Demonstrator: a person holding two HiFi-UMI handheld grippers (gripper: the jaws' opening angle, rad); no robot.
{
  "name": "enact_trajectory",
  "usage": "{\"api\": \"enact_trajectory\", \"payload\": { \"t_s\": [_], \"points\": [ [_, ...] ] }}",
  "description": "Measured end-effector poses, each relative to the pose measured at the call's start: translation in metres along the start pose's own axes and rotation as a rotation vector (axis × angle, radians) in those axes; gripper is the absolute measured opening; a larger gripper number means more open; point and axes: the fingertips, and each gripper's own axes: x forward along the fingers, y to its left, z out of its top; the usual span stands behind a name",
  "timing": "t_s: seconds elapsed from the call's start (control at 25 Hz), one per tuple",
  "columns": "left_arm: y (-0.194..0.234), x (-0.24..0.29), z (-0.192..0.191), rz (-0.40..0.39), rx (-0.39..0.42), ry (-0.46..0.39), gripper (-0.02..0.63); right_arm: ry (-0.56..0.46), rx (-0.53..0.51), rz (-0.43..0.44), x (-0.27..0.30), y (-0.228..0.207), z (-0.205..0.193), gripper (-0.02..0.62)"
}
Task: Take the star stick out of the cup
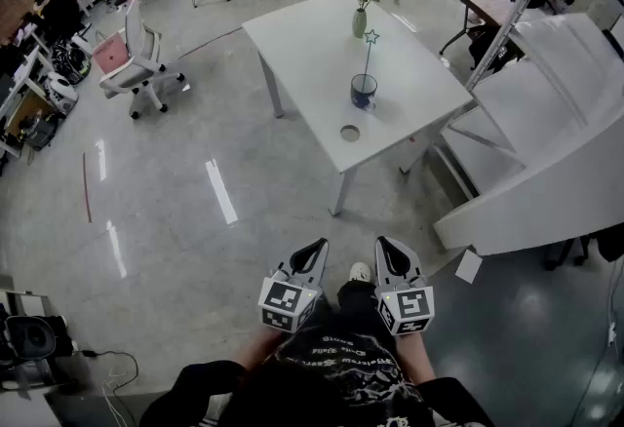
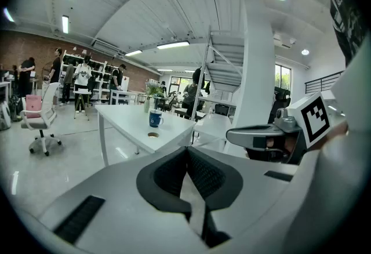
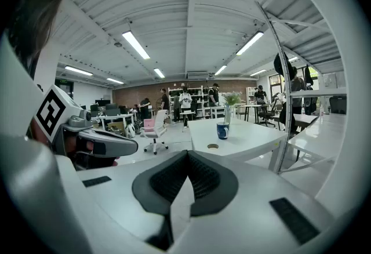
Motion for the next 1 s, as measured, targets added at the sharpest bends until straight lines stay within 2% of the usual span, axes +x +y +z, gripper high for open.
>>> {"api": "enact_trajectory", "payload": {
  "t_s": [0.36, 0.76, 1.0],
  "points": [
    [0.008, -0.012, -0.003, 0.006, -0.014, -0.038, 0.02, 0.005, -0.046, -0.021, -0.007, 0.005, -0.005, 0.006],
    [0.017, -0.022, -0.001, -0.013, 0.001, -0.061, 0.02, -0.021, -0.016, -0.006, 0.007, 0.024, -0.001, 0.011],
    [0.026, -0.022, -0.006, -0.038, -0.013, -0.055, 0.02, -0.002, 0.015, -0.035, 0.006, 0.032, -0.01, 0.011]
  ]
}}
